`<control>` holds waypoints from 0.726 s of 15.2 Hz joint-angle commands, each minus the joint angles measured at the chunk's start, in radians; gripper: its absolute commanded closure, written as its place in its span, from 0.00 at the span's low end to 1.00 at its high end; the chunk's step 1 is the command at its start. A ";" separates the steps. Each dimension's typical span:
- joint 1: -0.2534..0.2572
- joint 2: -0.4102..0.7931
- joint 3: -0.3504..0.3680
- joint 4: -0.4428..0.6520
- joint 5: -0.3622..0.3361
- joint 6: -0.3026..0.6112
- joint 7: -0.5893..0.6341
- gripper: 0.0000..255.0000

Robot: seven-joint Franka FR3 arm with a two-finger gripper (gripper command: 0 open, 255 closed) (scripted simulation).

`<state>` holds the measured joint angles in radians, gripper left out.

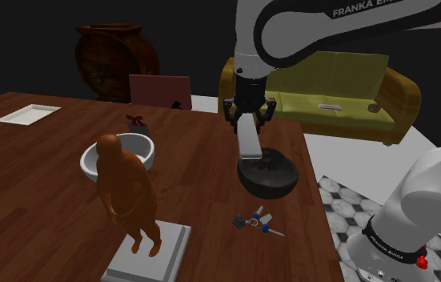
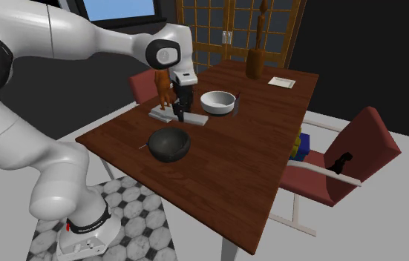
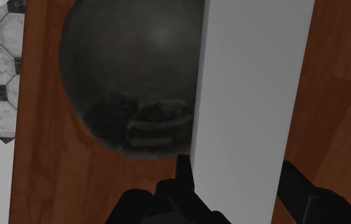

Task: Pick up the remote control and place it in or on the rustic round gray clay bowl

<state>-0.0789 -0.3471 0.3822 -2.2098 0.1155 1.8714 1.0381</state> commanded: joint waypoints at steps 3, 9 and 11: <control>0.029 -0.169 -0.028 -0.140 0.046 -0.026 -0.031 1.00; 0.052 -0.260 -0.036 -0.259 0.071 0.003 -0.044 1.00; 0.053 -0.255 -0.031 -0.283 0.074 0.031 -0.044 1.00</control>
<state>-0.0276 -0.6026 0.3478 -2.4782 0.1869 1.8867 0.9934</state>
